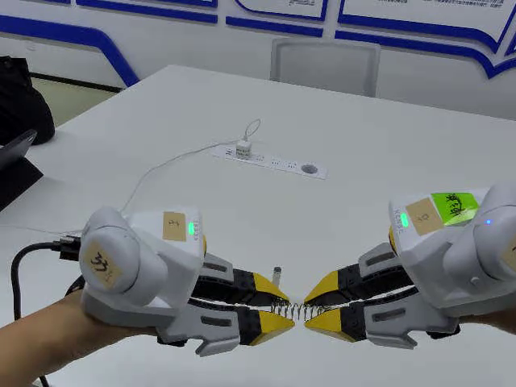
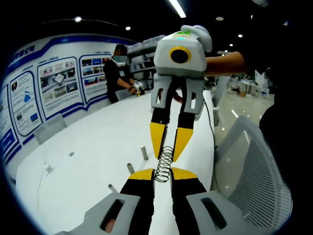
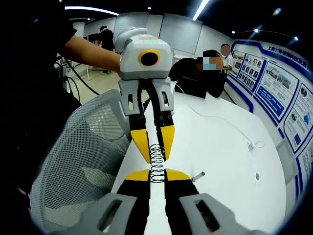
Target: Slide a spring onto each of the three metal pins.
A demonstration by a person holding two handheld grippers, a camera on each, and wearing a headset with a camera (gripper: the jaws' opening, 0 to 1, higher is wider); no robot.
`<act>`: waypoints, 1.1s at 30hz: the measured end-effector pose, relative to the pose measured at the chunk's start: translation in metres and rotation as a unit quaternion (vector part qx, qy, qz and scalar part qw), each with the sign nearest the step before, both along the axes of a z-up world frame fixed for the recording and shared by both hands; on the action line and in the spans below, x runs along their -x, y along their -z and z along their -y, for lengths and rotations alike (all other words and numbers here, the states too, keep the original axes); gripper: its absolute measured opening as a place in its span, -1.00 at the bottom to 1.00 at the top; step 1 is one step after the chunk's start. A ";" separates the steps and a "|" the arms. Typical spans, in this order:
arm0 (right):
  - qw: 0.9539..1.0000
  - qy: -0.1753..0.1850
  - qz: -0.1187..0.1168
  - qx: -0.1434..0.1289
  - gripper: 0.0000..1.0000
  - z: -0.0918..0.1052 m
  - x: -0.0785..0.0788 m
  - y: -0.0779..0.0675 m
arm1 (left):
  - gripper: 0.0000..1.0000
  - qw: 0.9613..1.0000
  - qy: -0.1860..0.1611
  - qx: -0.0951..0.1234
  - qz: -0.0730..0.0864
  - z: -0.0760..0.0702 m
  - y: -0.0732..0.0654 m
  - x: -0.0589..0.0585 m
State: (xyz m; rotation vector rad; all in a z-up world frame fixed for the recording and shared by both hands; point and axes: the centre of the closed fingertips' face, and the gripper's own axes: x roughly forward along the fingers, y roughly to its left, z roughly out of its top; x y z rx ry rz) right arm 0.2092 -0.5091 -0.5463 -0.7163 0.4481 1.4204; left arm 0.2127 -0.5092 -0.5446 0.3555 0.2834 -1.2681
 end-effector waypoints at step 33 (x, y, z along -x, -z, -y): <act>0.995 -0.003 -0.053 -0.087 -0.78 0.002 0.010 -0.019 | -0.81 0.999 0.028 -0.029 0.035 0.009 0.006 0.009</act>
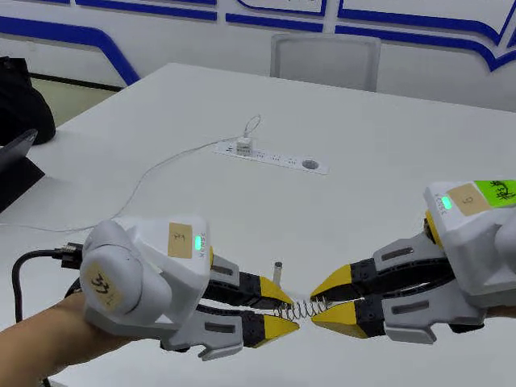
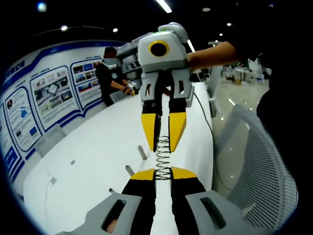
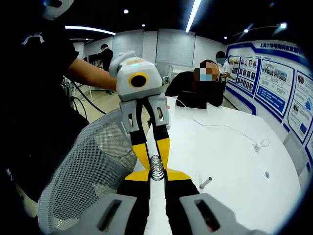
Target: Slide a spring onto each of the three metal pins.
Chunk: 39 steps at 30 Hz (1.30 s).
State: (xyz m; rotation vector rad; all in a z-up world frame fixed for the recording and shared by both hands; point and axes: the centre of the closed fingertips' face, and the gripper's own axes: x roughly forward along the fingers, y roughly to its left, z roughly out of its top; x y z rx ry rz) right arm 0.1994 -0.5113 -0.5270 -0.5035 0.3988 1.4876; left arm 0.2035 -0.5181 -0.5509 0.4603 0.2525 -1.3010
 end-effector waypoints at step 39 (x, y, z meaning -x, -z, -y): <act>0.998 0.056 -0.001 0.004 -0.79 -0.030 -0.042 -0.017 | 0.02 0.981 -0.185 0.050 0.009 -0.075 -0.005 -0.053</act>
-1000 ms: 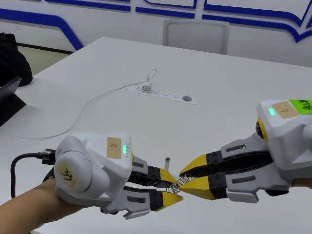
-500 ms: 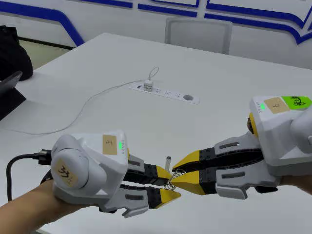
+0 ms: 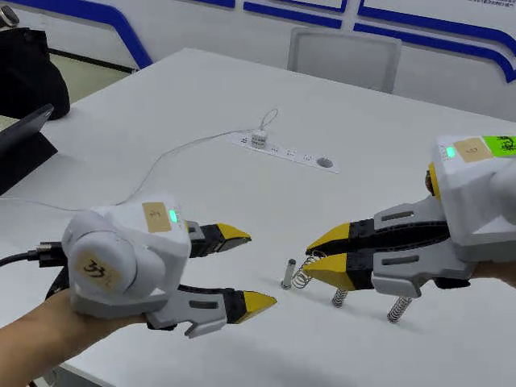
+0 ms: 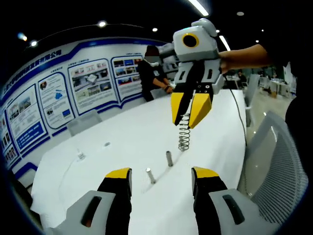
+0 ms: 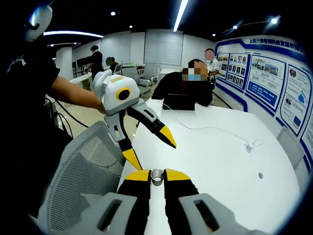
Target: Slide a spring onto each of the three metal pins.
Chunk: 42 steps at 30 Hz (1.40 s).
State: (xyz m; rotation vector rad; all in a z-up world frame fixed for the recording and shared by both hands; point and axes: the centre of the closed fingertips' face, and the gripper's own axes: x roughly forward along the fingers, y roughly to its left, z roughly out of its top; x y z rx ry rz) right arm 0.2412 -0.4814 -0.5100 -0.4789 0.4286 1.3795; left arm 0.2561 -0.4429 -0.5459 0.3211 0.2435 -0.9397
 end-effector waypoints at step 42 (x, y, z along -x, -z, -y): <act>0.984 0.163 -0.053 0.039 -0.79 0.005 -0.103 0.076 | 0.91 0.994 -0.044 0.056 -0.083 -0.044 0.014 -0.003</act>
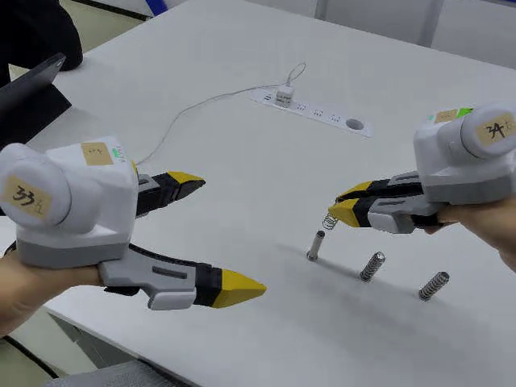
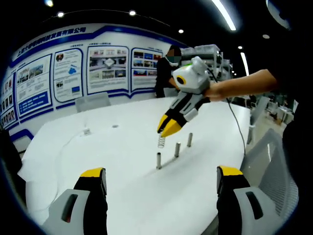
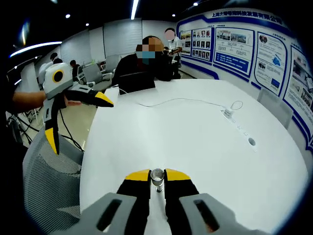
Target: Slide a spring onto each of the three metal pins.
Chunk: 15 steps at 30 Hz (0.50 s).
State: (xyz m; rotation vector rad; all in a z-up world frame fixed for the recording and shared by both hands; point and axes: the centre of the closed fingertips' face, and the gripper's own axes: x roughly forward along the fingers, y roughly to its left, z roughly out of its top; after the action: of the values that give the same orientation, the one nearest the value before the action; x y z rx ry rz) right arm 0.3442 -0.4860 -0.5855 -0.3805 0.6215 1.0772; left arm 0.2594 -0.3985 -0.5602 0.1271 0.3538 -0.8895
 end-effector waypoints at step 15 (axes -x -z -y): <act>0.999 0.000 -0.001 0.032 -0.78 -0.005 -0.004 0.028 | 0.89 1.000 -0.001 0.002 -0.015 0.000 0.009 0.001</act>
State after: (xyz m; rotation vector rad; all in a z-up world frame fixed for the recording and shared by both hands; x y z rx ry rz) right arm 0.3482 -0.4814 -0.6131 -0.4344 0.6593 1.0590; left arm 0.2583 -0.3980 -0.5688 0.1105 0.3806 -0.8897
